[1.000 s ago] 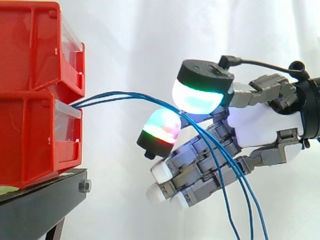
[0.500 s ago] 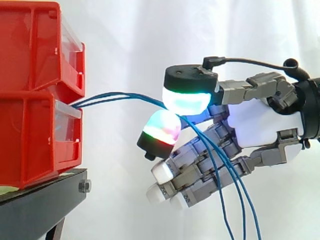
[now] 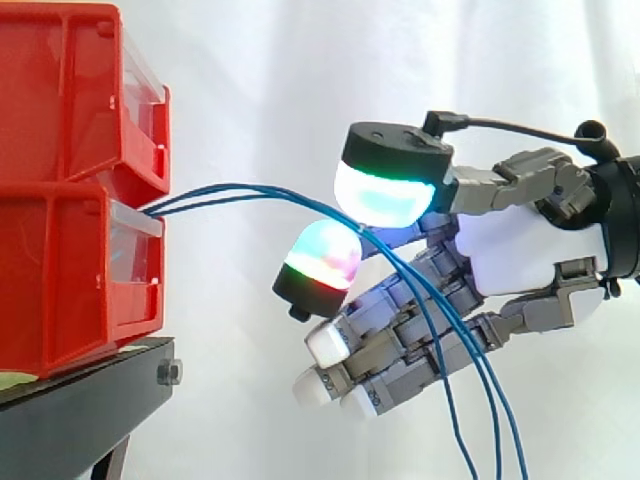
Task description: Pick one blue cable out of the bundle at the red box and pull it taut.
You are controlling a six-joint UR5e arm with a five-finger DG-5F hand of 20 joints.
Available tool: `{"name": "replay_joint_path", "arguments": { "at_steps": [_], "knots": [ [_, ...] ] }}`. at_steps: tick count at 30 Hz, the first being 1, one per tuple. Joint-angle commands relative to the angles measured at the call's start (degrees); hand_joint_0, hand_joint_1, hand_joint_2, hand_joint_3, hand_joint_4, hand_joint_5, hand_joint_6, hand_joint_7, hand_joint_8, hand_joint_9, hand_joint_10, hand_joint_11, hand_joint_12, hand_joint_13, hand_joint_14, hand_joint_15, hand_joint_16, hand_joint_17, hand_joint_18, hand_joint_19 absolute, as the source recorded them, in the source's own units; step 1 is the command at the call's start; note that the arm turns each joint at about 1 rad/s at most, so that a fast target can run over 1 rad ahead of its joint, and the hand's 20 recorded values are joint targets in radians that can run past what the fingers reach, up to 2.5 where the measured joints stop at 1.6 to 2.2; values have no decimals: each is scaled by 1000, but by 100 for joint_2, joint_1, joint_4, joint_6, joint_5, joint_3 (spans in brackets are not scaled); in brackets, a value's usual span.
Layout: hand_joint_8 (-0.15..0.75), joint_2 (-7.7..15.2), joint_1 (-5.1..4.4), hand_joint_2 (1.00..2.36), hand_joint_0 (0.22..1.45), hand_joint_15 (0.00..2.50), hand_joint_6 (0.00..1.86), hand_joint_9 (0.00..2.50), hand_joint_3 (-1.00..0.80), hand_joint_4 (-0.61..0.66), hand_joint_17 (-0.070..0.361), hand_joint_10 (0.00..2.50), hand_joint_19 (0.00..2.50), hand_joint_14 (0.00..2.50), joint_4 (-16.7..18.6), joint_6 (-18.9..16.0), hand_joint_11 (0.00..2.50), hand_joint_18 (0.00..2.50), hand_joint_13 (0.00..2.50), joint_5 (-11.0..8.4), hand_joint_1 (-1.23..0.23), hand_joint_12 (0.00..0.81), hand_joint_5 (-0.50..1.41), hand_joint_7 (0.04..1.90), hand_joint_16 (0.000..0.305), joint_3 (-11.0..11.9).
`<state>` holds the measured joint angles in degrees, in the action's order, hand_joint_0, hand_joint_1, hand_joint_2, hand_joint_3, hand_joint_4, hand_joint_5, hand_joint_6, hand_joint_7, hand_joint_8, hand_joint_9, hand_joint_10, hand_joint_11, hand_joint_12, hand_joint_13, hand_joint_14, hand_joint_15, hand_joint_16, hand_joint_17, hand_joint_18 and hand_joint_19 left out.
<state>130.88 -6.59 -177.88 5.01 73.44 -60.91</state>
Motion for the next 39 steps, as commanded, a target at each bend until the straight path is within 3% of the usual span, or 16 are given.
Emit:
{"name": "replay_joint_path", "arguments": {
  "at_steps": [1,7,11,17,23,30,32,34,35,39],
  "knots": [
    [311,-1,0,1000,547,186,887,698,-500,71,118,8,139,7,8,0,583,325,364,-5,-639,342,-168,859,53,0],
    [307,8,0,1009,580,191,865,700,-351,62,116,9,153,7,-1,0,581,298,356,4,-551,334,-165,893,51,0],
    [339,8,0,1011,585,183,871,722,-177,83,132,9,136,7,8,0,574,342,379,-5,-629,368,-159,872,59,0],
    [350,-1,0,1009,615,193,904,726,-72,91,133,6,126,7,8,0,597,378,402,4,-737,369,-168,922,59,0],
    [316,-1,0,1017,651,177,904,709,-93,14,118,9,124,7,8,0,610,379,398,12,-826,343,-170,901,53,0],
    [299,-1,0,1021,715,168,902,709,-149,-102,114,9,111,6,8,0,597,405,404,4,-899,338,-177,1073,51,0],
    [286,-1,0,1018,741,162,912,698,-217,-141,114,9,106,6,8,0,600,404,403,4,-910,338,-183,1006,50,0],
    [276,-1,0,1012,758,163,911,684,-328,-126,114,8,98,7,-1,0,594,405,396,4,-942,337,-187,959,50,0],
    [269,-1,0,1000,751,156,909,677,-500,-62,113,11,87,6,8,0,585,414,396,4,-964,335,-185,927,50,9],
    [267,-1,0,1000,617,166,897,671,-500,-10,112,9,118,6,8,0,588,378,369,4,-935,330,-176,874,50,0]
  ]
}}
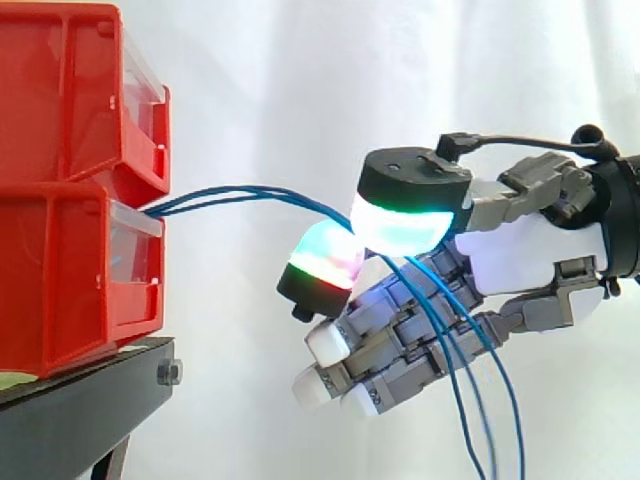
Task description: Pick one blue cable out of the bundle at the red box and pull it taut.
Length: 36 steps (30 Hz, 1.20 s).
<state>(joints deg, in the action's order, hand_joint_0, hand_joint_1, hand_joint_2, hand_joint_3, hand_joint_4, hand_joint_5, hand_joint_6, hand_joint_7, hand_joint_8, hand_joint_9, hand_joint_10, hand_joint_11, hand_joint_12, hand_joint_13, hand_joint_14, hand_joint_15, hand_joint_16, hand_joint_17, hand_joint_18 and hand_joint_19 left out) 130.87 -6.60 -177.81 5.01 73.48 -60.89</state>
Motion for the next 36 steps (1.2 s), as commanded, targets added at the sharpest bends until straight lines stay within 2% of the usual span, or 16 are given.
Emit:
{"name": "replay_joint_path", "arguments": {
  "at_steps": [1,2,5,8,10,12,18,21,25,32,36],
  "knots": [
    [268,0,0,1000,587,166,895,672,-500,-8,112,11,123,6,1,0,589,375,370,0,-921,332,-175,880,50,-2],
    [278,0,0,1000,529,171,889,682,-500,0,118,8,128,6,1,0,589,375,373,0,-862,342,-169,878,52,-2],
    [302,0,0,1000,475,182,878,713,-500,-11,125,9,145,7,1,0,569,367,378,0,-730,358,-159,867,56,7],
    [306,0,0,1000,474,179,866,733,-500,-25,126,9,145,6,1,0,557,357,380,9,-608,357,-153,863,56,16],
    [297,0,0,1000,516,185,857,740,-500,-40,118,10,164,7,1,0,557,335,373,9,-557,342,-152,886,53,16],
    [284,0,0,1004,578,196,849,734,-438,-49,111,13,178,7,1,0,555,316,372,9,-583,324,-152,942,49,16],
    [323,0,0,1012,591,195,864,755,-173,18,124,7,158,7,1,0,581,375,415,9,-689,354,-153,1021,55,16],
    [333,0,0,1013,605,198,899,764,-109,30,126,10,156,7,-8,0,596,409,440,17,-734,359,-157,945,56,16],
    [324,0,0,1015,625,196,906,751,-115,29,119,10,157,8,-8,0,611,409,438,17,-780,347,-163,945,53,16],
    [304,0,0,1016,707,178,911,734,-233,-60,113,12,133,7,-8,0,617,429,437,17,-906,335,-174,983,50,25],
    [285,0,0,1013,734,172,913,712,-303,-122,113,9,130,7,-8,0,609,433,424,17,-931,332,-179,923,50,25]
  ]
}}
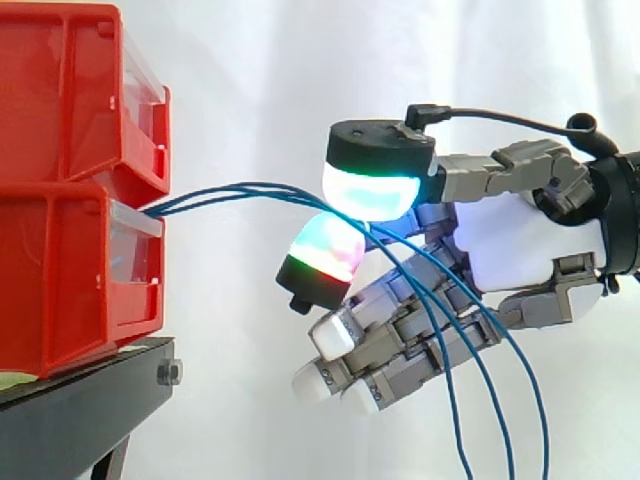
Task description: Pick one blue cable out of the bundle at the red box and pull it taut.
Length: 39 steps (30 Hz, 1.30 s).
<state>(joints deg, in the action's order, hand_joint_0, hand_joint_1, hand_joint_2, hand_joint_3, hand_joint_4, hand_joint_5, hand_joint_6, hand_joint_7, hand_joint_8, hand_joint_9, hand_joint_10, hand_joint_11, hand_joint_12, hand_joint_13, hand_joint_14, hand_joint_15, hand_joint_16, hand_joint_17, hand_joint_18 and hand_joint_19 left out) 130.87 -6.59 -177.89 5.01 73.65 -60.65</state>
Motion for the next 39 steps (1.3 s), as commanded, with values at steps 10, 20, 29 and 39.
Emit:
{"name": "replay_joint_path", "arguments": {
  "at_steps": [10,20,29,39],
  "knots": [
    [229,0,0,1000,736,156,896,670,-500,-119,109,8,96,6,-9,0,578,430,400,0,-973,317,-185,874,48,1],
    [285,0,0,1000,465,183,888,701,-500,-10,126,9,150,7,-9,0,577,413,402,0,-833,356,-179,825,56,9],
    [303,0,0,1000,530,205,878,748,-500,-7,116,10,191,8,-18,0,589,384,416,0,-693,338,-162,892,51,18],
    [316,0,0,1000,545,209,867,786,-500,10,113,12,214,9,-18,0,586,390,430,0,-643,333,-142,938,50,18]
  ]
}}
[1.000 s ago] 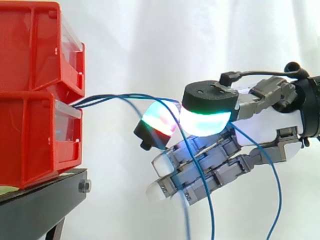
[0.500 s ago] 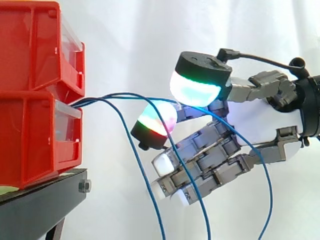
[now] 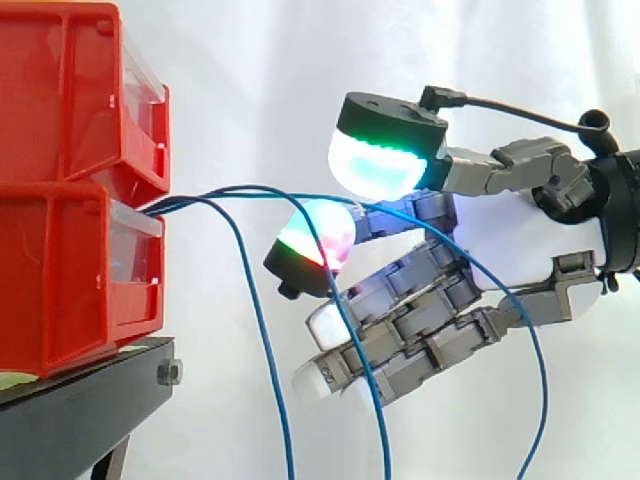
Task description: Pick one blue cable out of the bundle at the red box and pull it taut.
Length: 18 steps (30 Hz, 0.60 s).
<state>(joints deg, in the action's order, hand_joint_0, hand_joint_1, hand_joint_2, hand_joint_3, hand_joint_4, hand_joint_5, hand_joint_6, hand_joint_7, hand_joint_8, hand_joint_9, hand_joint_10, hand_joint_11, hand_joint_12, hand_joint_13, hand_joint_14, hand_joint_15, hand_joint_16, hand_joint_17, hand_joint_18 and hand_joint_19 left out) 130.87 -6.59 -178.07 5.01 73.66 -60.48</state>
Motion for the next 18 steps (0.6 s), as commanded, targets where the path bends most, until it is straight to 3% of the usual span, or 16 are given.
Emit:
{"name": "replay_joint_path", "arguments": {
  "at_steps": [1,11,18],
  "knots": [
    [316,0,0,1000,547,213,866,797,-500,11,113,11,214,8,0,0,592,390,432,-1,-634,334,-140,941,50,1],
    [303,0,0,1000,574,211,844,833,-500,9,109,9,221,8,0,0,591,384,437,8,-588,323,-120,973,48,-7],
    [299,0,0,1007,594,218,820,859,-399,23,106,12,219,8,0,0,574,371,435,-10,-545,319,-104,978,47,1]
  ]
}}
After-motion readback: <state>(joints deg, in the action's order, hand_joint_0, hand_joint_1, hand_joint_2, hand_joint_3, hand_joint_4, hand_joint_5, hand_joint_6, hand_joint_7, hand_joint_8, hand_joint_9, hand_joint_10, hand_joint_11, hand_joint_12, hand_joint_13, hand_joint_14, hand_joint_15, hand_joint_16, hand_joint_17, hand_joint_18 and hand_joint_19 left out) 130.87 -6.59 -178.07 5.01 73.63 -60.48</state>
